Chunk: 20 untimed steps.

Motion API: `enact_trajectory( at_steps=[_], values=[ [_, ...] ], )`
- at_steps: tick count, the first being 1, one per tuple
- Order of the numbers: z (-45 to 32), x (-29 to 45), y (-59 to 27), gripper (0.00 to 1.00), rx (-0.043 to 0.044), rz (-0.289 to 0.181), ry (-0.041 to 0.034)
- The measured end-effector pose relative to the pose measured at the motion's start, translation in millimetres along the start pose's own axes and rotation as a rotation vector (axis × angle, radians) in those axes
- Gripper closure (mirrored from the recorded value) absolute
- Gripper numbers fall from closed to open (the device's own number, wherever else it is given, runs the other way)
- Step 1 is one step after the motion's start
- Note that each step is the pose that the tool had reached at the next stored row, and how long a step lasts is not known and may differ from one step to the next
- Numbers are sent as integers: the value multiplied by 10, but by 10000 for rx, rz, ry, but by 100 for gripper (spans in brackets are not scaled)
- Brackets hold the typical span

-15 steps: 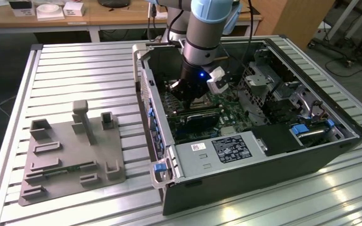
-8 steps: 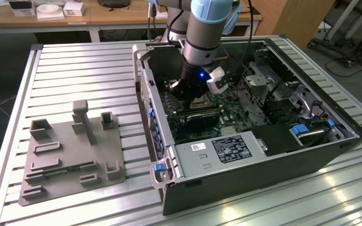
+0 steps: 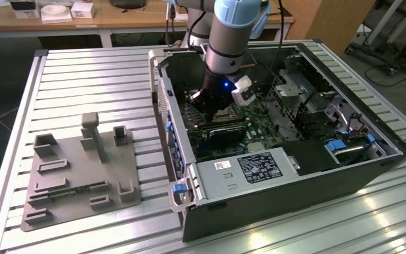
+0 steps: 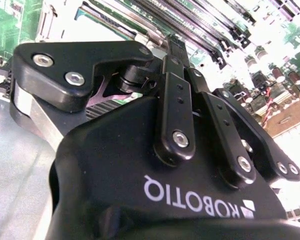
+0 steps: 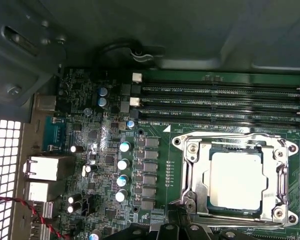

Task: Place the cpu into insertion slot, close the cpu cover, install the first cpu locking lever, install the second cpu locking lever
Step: 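Install the second cpu locking lever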

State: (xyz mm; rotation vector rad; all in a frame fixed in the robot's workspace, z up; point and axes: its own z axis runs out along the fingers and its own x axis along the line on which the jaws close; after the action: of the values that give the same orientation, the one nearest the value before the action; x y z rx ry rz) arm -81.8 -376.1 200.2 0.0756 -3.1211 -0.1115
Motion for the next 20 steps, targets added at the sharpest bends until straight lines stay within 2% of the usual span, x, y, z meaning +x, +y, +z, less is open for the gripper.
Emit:
enact_trajectory(
  at_steps=[5, 12, 17, 20],
  values=[
    [14, 0, 0, 90, -122, -6, -7],
    [37, 0, -7, 90, -168, -10, -8],
    [38, 0, -10, 90, -86, -8, -6],
    [38, 0, -10, 90, 71, -4, 4]
  ],
)
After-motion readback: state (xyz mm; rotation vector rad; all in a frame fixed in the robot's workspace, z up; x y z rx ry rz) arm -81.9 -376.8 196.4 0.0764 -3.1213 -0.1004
